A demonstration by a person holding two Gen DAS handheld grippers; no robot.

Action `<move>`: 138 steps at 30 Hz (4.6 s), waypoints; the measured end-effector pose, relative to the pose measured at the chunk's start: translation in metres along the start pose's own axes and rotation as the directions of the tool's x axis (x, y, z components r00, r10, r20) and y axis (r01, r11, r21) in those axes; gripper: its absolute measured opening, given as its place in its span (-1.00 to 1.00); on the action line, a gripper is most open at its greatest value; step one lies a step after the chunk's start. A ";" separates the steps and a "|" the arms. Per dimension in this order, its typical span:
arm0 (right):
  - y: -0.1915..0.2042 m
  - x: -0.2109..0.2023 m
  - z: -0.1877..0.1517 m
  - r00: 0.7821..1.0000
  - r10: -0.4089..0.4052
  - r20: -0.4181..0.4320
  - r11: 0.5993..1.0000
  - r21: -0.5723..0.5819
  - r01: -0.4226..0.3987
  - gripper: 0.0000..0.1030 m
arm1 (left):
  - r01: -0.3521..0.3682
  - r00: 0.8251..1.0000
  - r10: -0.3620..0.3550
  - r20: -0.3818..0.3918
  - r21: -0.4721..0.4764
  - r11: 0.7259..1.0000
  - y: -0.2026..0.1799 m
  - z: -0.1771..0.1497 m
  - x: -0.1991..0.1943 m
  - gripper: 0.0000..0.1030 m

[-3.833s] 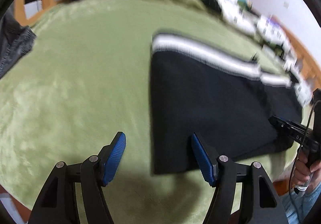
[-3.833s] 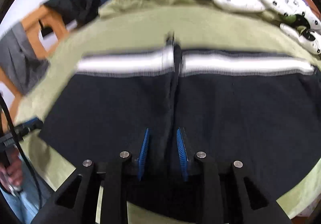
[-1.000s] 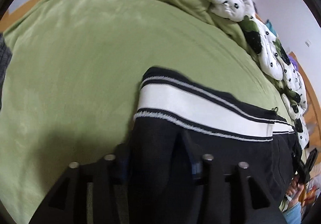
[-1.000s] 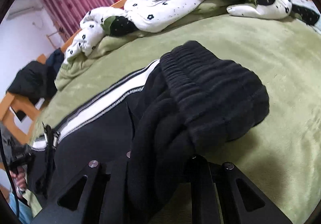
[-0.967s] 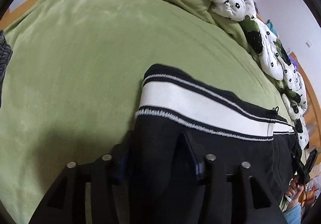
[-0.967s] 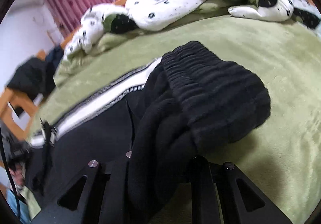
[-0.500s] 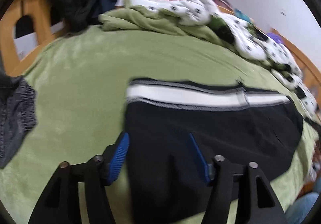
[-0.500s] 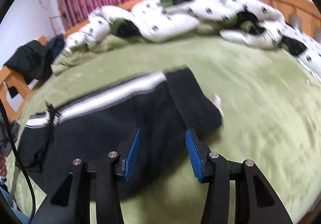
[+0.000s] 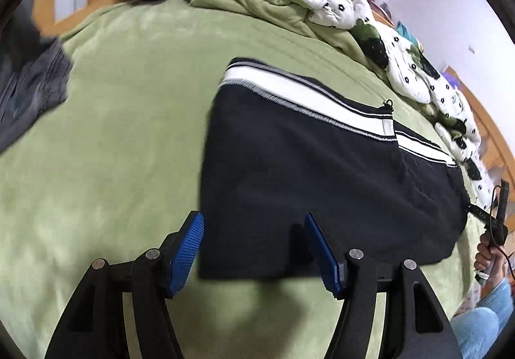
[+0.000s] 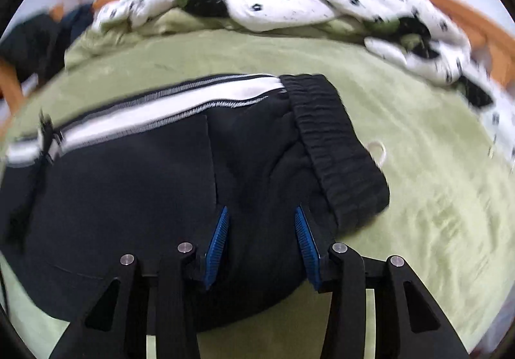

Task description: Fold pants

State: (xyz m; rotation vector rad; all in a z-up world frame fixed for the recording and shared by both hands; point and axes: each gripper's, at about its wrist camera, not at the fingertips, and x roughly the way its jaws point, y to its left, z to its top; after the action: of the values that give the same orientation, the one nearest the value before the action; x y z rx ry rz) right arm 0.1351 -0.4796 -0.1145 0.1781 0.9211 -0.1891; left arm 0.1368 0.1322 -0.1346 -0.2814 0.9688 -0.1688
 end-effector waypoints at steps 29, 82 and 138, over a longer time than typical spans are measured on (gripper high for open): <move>0.325 0.066 0.009 0.954 0.260 -0.147 0.858 -0.418 -0.298 -0.79 | 0.093 0.995 -0.092 -0.035 0.014 0.996 0.009 -0.009 0.009 0.22; -0.004 -0.096 -0.026 0.995 0.095 0.039 0.991 -0.102 -0.091 -0.35 | 0.138 0.988 -0.152 0.004 0.396 0.908 -0.328 0.024 -0.016 -0.75; -0.086 -0.005 0.016 0.972 0.226 0.059 0.967 0.106 -0.231 -0.69 | 0.279 0.960 -0.247 -0.132 0.385 0.880 -0.279 -0.108 0.025 0.12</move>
State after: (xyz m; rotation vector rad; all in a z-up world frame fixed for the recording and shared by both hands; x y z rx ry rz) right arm 0.1238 -0.5664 -0.1070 0.3810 0.8372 -0.0309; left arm 0.0565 -0.1573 -0.1259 -0.0256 0.9469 -0.6267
